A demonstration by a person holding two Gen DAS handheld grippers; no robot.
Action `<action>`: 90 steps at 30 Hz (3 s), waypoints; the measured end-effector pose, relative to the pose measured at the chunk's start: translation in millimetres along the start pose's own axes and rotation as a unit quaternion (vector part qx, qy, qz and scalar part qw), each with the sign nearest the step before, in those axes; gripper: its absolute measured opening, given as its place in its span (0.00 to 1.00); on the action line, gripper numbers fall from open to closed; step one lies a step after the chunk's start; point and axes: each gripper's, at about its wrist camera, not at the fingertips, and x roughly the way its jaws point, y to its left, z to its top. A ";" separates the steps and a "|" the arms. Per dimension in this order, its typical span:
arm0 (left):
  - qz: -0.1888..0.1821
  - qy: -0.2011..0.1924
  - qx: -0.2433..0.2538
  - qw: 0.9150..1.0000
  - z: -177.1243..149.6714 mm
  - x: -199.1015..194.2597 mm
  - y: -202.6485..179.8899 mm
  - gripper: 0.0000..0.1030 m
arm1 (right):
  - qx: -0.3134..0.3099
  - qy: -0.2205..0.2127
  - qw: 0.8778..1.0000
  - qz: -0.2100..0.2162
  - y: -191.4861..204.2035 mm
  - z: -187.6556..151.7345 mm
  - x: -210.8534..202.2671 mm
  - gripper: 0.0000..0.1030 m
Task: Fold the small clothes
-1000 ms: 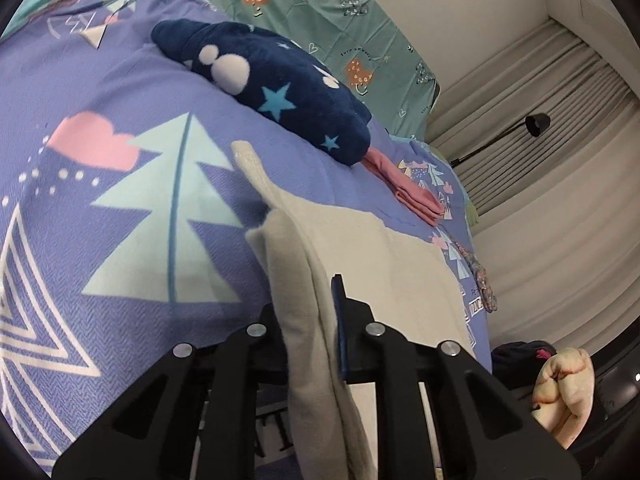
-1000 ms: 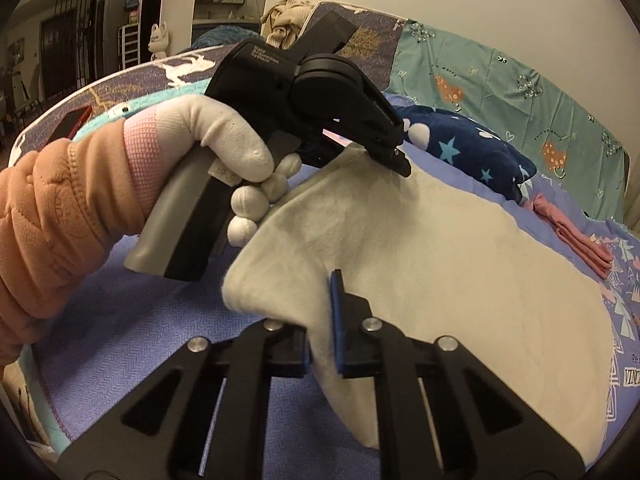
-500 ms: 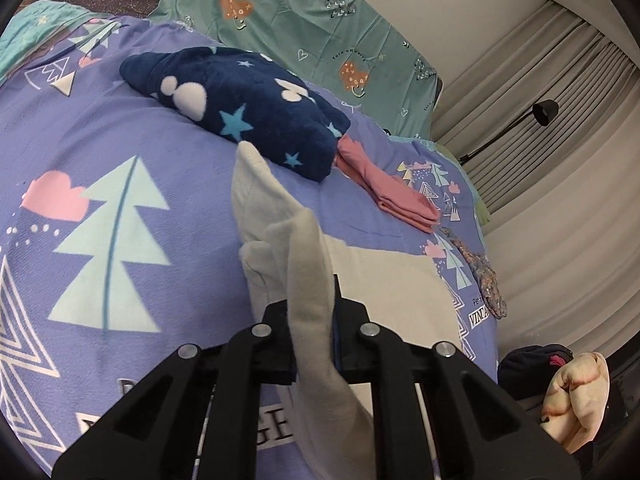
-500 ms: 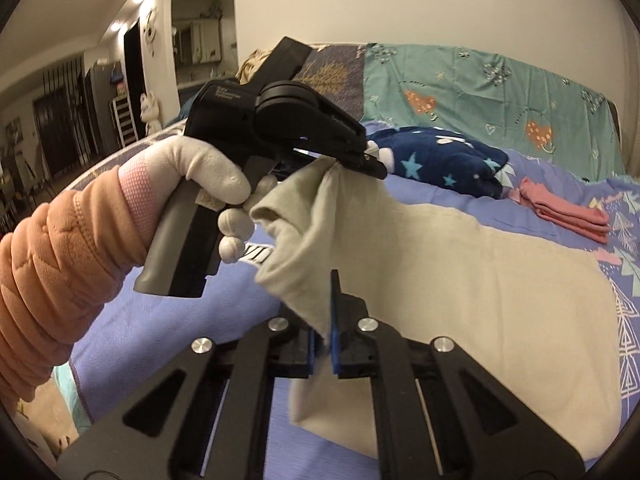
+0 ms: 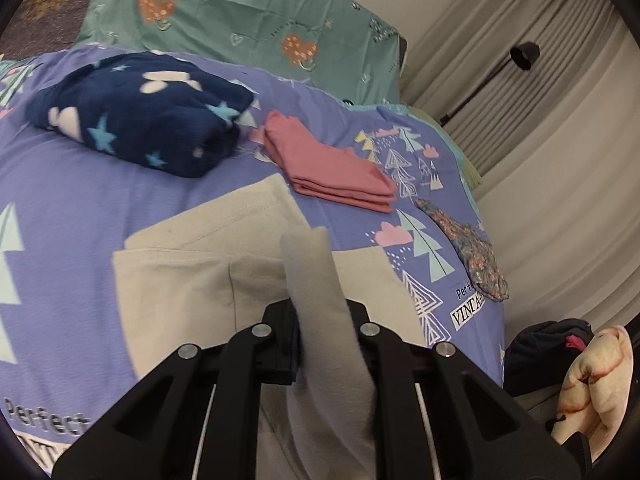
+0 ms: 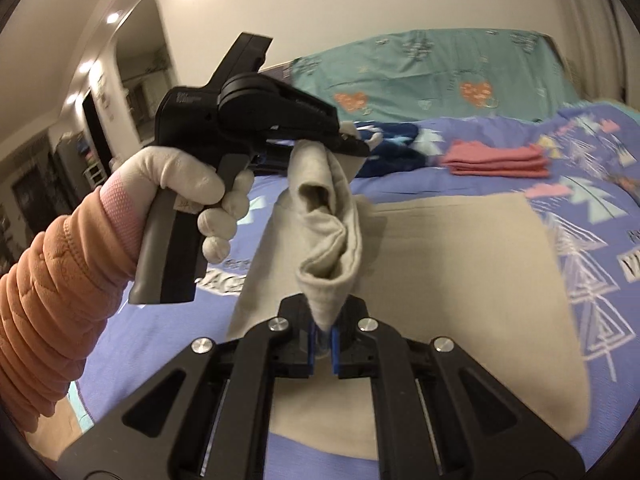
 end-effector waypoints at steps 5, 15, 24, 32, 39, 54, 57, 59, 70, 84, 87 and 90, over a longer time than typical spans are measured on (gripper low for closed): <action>0.001 0.028 0.023 0.999 4.6 43.0 -39.4 0.11 | 0.064 -0.003 0.998 -0.009 -49.1 -4.3 -18.2 0.05; -0.005 0.082 0.077 0.994 -8.6 117.9 -104.2 0.11 | 0.149 -0.003 0.988 -0.047 -121.1 -28.7 -47.0 0.04; 0.031 0.105 0.112 0.988 -26.6 155.1 -119.4 0.21 | 0.194 0.027 0.979 -0.047 -148.9 -51.8 -44.5 0.04; 0.040 0.004 0.158 0.987 -34.6 63.7 -132.5 0.56 | 0.231 0.042 0.972 -0.009 -165.3 -56.3 -38.8 0.04; 0.089 0.008 0.214 0.973 -125.2 -17.2 -108.3 0.57 | 0.246 0.056 0.967 0.014 -169.1 -56.7 -41.0 0.10; 0.206 0.026 0.266 0.941 -224.1 -33.2 -86.9 0.66 | 0.265 0.061 0.962 0.024 -166.7 -37.8 -44.8 0.05; 0.221 0.014 0.250 0.943 -222.2 -39.2 -78.4 0.66 | 0.270 0.025 0.961 0.055 -160.7 -24.6 -65.3 0.03; 0.233 0.003 0.237 0.943 -219.8 -46.9 -70.8 0.66 | 0.259 0.019 0.965 0.041 -158.4 -19.3 -72.8 0.03; 0.208 0.001 0.217 0.954 -228.7 -62.5 -60.9 0.41 | 0.298 0.083 0.951 0.024 -173.7 -60.6 -54.0 0.04; 0.132 -0.026 0.170 0.976 -211.5 -97.1 -60.0 0.32 | 0.203 0.090 0.973 -0.069 -162.7 -55.8 -74.5 0.13; 0.138 -0.032 0.192 0.971 -201.4 -79.0 -68.6 0.33 | 0.150 0.058 0.985 -0.067 -143.9 -39.3 -78.2 0.13; 0.106 -0.009 0.181 0.978 -195.1 -48.4 -70.9 0.38 | 0.131 0.052 0.990 -0.029 -134.5 -30.6 -67.6 0.13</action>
